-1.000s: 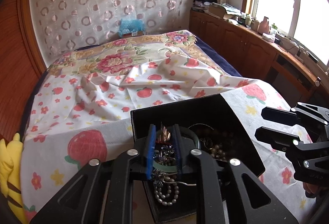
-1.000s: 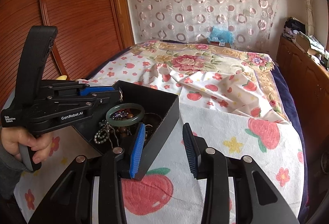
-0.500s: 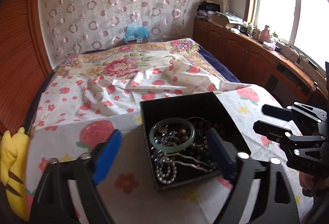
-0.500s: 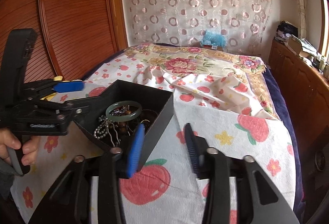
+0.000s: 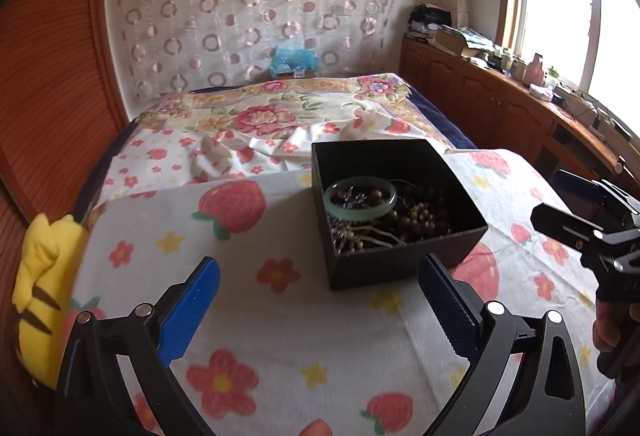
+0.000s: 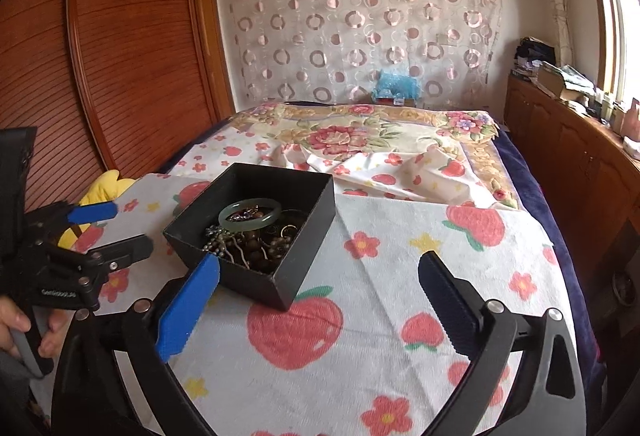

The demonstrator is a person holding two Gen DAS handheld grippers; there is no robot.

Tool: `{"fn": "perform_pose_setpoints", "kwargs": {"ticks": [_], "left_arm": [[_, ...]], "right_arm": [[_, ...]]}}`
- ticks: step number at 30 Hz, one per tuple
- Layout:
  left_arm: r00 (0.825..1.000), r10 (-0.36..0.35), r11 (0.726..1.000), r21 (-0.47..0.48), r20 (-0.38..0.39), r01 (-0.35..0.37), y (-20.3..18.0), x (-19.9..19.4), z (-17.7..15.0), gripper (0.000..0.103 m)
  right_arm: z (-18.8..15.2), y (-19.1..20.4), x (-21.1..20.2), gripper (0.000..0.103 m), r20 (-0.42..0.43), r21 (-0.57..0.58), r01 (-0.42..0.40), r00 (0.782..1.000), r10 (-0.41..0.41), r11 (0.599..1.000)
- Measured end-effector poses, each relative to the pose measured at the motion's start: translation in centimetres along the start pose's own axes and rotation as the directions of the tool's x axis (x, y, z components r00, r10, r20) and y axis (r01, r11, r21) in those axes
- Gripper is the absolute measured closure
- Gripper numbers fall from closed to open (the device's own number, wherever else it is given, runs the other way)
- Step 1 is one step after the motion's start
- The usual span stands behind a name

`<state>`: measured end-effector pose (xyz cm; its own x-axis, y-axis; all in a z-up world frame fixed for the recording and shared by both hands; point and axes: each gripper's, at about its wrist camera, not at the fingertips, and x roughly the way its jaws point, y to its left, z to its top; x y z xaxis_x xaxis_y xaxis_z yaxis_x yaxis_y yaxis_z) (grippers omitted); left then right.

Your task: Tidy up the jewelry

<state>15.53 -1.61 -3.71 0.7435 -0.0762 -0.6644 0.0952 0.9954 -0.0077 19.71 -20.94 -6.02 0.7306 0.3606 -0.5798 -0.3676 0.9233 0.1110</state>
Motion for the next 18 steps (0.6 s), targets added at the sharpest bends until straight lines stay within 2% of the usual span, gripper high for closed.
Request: {"fn": "perform_pose_setpoints", "kwargs": {"ticks": [4, 18], "left_arm": [[1.0, 0.002, 1.0, -0.022, 0.015, -0.001, 0.3, -1.8, -1.0, 0.008], [0.987, 0.055, 0.998, -0.025, 0.15, -0.052, -0.8, -10.7, -3.3, 0.008]], "right_arm": [[-0.2, 0.9, -1.7, 0.003, 0.033, -0.007, 0.025, 0.999, -0.024, 1.0], [-2.5, 3.4, -9.1, 0.003, 0.142, 0.038, 0.051, 0.988, -0.056, 0.998]]}}
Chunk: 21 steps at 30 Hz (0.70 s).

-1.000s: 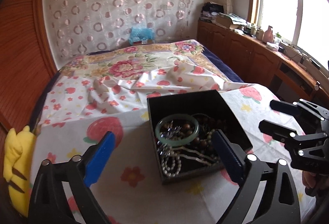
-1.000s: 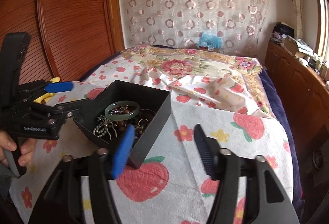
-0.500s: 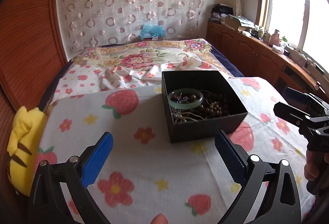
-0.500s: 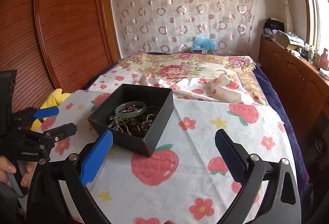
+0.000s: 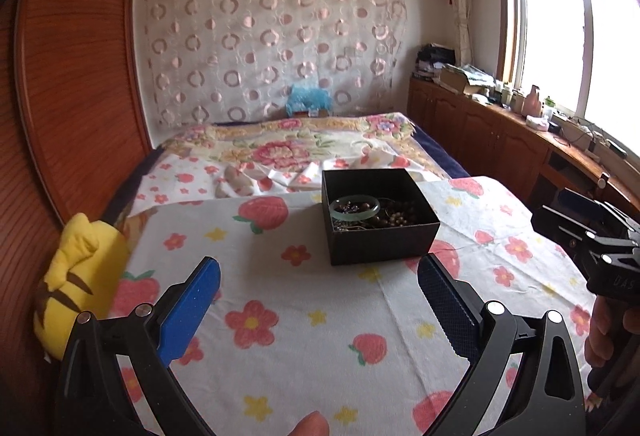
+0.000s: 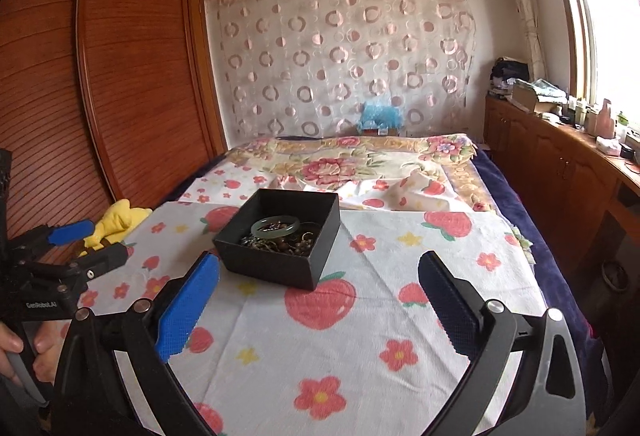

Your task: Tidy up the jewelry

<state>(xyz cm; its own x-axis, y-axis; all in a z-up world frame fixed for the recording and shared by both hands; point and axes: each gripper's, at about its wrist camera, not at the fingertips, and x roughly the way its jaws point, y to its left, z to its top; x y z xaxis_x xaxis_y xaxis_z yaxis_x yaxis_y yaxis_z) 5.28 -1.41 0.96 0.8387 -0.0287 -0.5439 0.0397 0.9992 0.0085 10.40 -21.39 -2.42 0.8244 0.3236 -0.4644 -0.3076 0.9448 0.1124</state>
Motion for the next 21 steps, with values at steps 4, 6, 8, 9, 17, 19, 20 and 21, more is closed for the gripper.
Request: {"fn": "perform_pose_setpoints", "kwargs": {"ticks": [4, 6, 8, 9, 17, 19, 20, 21], "left_arm": [[1.0, 0.027, 1.0, -0.005, 0.0, -0.027, 0.2, -1.2, -0.2, 0.008], [1.0, 0.027, 1.0, -0.014, 0.002, -0.027, 0.4, -1.5, -0.4, 0.008], [1.0, 0.029, 0.999, -0.021, 0.002, -0.029, 0.6, -1.6, -0.6, 0.008], [0.999, 0.032, 0.999, -0.028, 0.001, -0.032, 0.7, -1.5, -0.6, 0.008], [1.0, 0.025, 0.999, -0.035, 0.009, -0.025, 0.8, -1.4, -1.0, 0.008], [1.0, 0.025, 0.999, -0.034, 0.013, -0.025, 0.8, -1.5, -1.2, 0.008], [1.0, 0.024, 0.999, -0.034, 0.013, -0.024, 0.8, -1.5, -1.2, 0.008], [1.0, 0.025, 0.999, -0.035, 0.013, -0.025, 0.7, -1.5, -1.2, 0.008]], "right_arm": [[-0.4, 0.8, -1.2, 0.003, 0.022, -0.012, 0.011, 1.0, -0.011, 1.0], [-0.5, 1.2, -1.5, 0.003, 0.031, -0.017, 0.015, 0.999, -0.015, 1.0], [-0.5, 1.4, -1.7, 0.003, 0.036, -0.015, 0.011, 0.999, -0.011, 1.0], [-0.5, 1.5, -1.9, 0.003, 0.038, -0.013, 0.009, 0.999, -0.008, 1.0], [-0.7, 1.6, -2.3, 0.003, 0.031, -0.012, 0.017, 0.999, -0.016, 1.0], [-0.7, 1.5, -2.4, 0.003, 0.031, -0.01, 0.02, 0.999, -0.019, 1.0], [-0.7, 1.4, -2.4, 0.003, 0.03, -0.008, 0.02, 0.999, -0.02, 1.0], [-0.6, 1.4, -2.4, 0.003, 0.03, -0.006, 0.021, 0.999, -0.021, 1.0]]}}
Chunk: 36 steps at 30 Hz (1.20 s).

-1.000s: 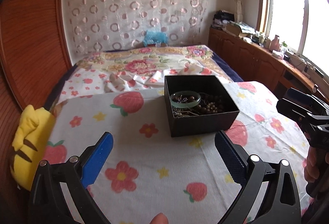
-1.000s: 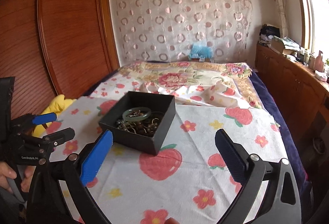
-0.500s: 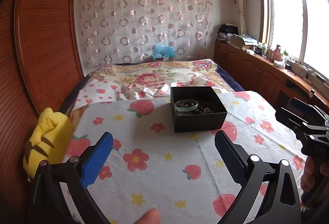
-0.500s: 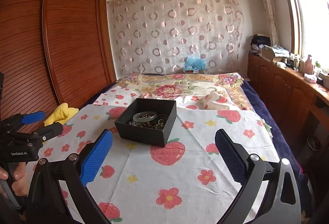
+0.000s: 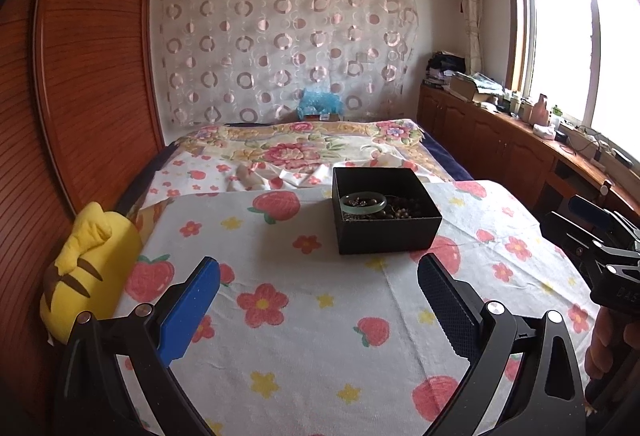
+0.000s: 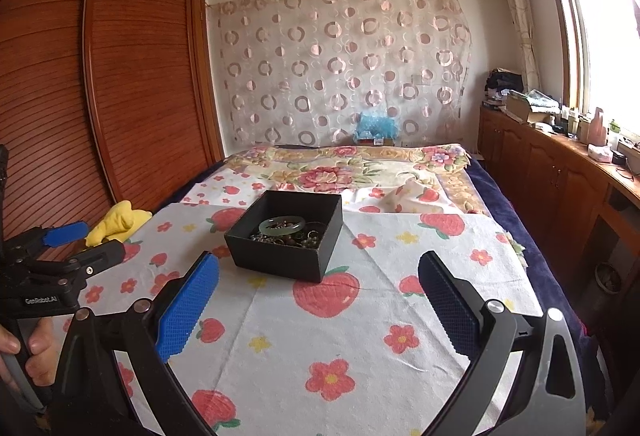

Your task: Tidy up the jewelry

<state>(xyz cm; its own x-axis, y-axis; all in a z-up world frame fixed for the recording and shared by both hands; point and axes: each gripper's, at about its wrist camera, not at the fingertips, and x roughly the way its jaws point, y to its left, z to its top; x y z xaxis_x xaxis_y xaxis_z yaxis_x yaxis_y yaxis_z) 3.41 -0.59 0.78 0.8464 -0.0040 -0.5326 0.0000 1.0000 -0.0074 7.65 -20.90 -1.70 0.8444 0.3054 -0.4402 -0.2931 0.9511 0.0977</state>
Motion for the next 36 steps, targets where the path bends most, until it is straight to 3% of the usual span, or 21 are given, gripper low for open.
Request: {"fn": "perform_pose_setpoints", "kwargs": {"ticks": [36], "left_arm": [[1.0, -0.007, 1.0, 0.006, 0.012, 0.007, -1.2, -0.1, 0.7, 0.008]], "right_arm": [[-0.5, -0.1, 0.7, 0.003, 0.007, 0.002, 0.015, 1.0, -0.015, 1.0]]}}
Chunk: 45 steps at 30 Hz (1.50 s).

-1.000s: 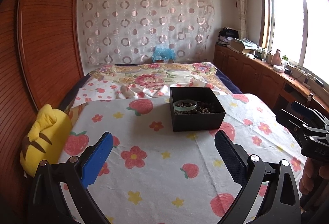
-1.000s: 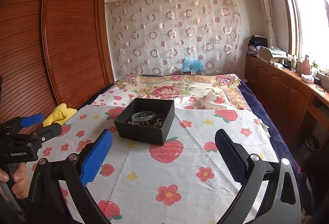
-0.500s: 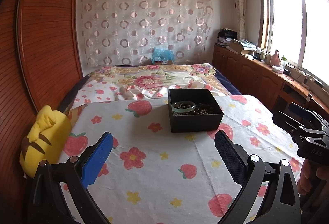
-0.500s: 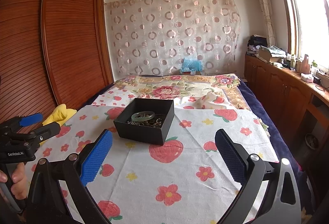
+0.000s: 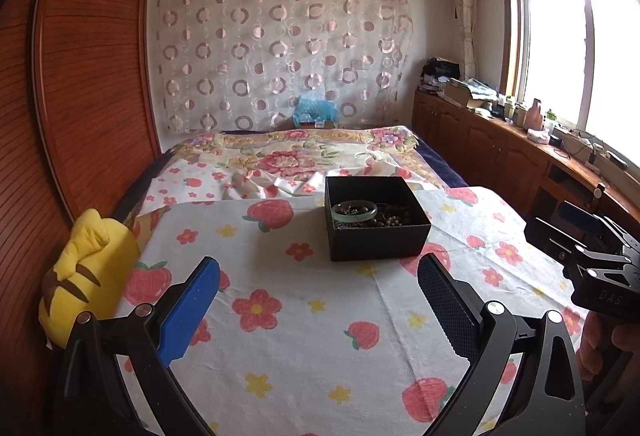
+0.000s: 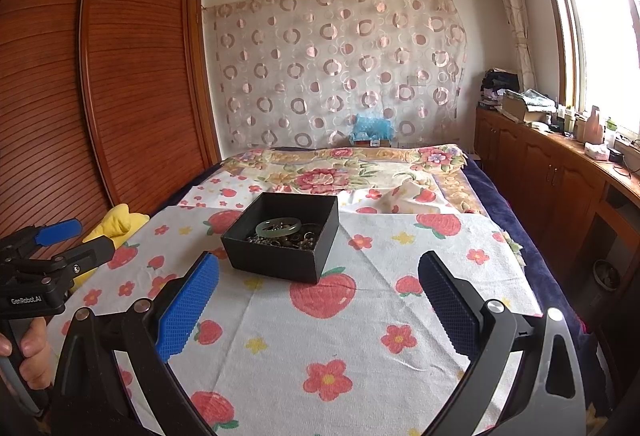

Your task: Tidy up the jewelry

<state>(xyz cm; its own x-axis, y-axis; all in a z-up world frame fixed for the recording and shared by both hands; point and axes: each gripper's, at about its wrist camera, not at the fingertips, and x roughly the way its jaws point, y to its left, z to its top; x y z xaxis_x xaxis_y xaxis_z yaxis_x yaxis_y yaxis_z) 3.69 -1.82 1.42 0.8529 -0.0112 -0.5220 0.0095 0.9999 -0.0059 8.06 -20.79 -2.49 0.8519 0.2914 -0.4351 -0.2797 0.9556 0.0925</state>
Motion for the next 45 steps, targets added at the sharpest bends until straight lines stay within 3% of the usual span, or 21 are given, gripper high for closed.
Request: {"fn": "perform_pose_setpoints", "kwargs": {"ticks": [45], "left_arm": [[1.0, -0.002, 1.0, -0.001, 0.004, 0.002, -0.03, 0.11, -0.39, 0.008]], "right_arm": [[0.03, 0.0, -0.04, 0.003, 0.001, 0.001, -0.002, 1.0, 0.002, 1.0]]}}
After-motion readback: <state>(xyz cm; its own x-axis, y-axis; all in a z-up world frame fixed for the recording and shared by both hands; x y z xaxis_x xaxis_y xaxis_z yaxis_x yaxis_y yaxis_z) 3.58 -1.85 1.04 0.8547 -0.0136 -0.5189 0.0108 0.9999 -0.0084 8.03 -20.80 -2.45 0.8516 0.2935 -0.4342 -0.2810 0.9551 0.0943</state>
